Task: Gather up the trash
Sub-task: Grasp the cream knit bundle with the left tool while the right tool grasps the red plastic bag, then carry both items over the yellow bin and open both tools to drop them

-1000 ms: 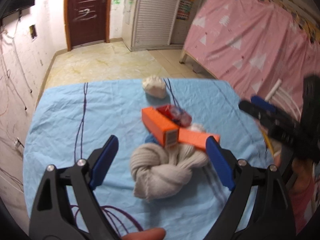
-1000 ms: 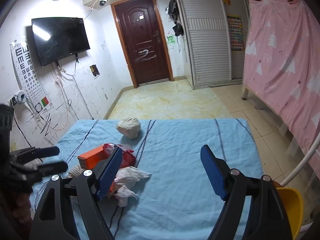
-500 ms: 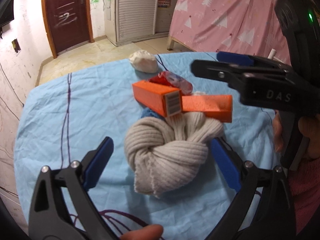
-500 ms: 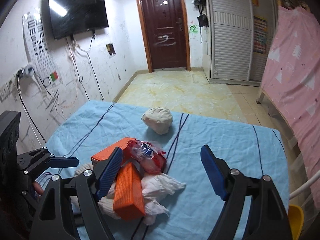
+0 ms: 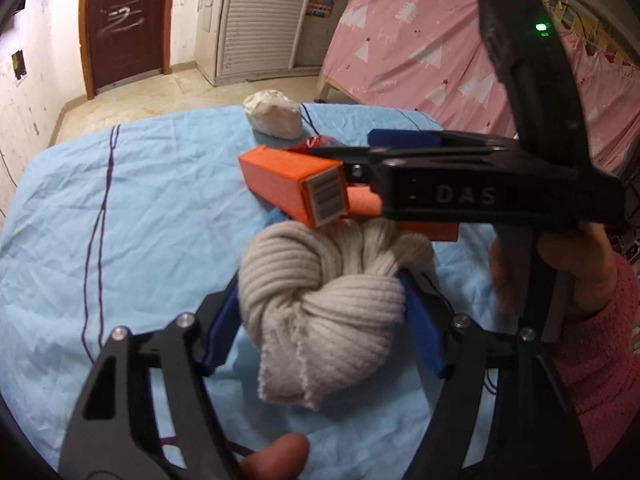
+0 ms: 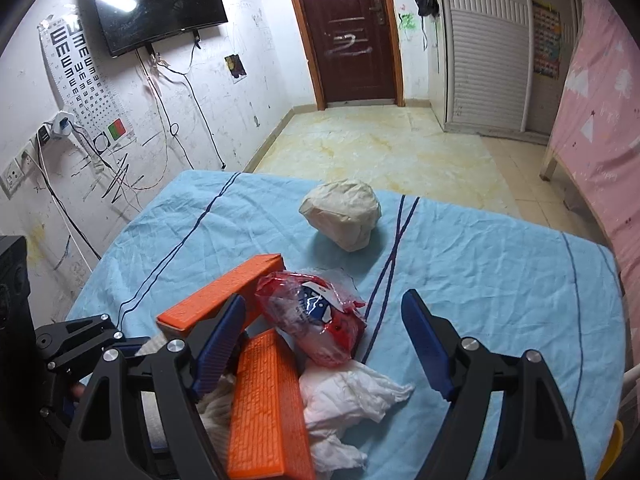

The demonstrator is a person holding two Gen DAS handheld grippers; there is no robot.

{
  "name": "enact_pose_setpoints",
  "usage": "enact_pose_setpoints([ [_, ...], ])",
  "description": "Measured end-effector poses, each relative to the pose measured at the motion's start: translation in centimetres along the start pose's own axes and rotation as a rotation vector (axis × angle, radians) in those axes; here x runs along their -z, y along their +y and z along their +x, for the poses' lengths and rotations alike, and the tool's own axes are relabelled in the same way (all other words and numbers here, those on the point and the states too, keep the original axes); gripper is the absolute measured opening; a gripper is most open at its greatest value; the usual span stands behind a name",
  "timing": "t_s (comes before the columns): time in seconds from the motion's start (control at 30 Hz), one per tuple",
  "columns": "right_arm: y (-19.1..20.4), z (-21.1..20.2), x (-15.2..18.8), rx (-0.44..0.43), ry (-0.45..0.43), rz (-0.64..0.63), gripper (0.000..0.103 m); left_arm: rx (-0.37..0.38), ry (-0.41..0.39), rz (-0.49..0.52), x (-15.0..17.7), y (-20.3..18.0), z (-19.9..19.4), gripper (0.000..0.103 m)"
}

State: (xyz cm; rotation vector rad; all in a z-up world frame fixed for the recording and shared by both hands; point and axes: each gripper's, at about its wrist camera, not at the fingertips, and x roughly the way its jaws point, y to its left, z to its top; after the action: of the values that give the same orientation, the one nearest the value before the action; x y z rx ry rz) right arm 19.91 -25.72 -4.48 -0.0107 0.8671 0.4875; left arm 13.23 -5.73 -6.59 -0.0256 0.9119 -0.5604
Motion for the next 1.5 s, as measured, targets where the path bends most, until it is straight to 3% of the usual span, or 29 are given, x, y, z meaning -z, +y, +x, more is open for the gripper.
enact_pose_setpoints([
  [0.13,-0.4,0.8,0.0,-0.025,0.023,0.024,0.073,0.014,-0.006,-0.004,0.3,0.3,-0.3,0.070],
  [0.27,-0.5,1.3,0.0,-0.033,0.036,0.033,0.043,0.021,-0.008,-0.011,0.3,0.5,-0.5,0.070],
  [0.37,-0.6,1.5,0.0,-0.041,0.034,0.041,0.032,0.015,-0.010,-0.007,0.3,0.4,-0.5,0.070],
  [0.63,-0.9,-0.6,0.0,-0.032,-0.033,0.056,0.031,-0.024,-0.023,0.034,0.7,-1.0,-1.4,0.069],
  [1.2,-2.0,-7.3,1.9,-0.033,-0.171,0.102,0.031,-0.115,-0.135,0.057,0.2,-3.9,-6.7,0.069],
  [1.5,-5.1,-12.0,4.3,-0.006,-0.255,0.165,0.031,-0.126,-0.193,0.114,-1.2,-7.6,-8.1,0.069],
])
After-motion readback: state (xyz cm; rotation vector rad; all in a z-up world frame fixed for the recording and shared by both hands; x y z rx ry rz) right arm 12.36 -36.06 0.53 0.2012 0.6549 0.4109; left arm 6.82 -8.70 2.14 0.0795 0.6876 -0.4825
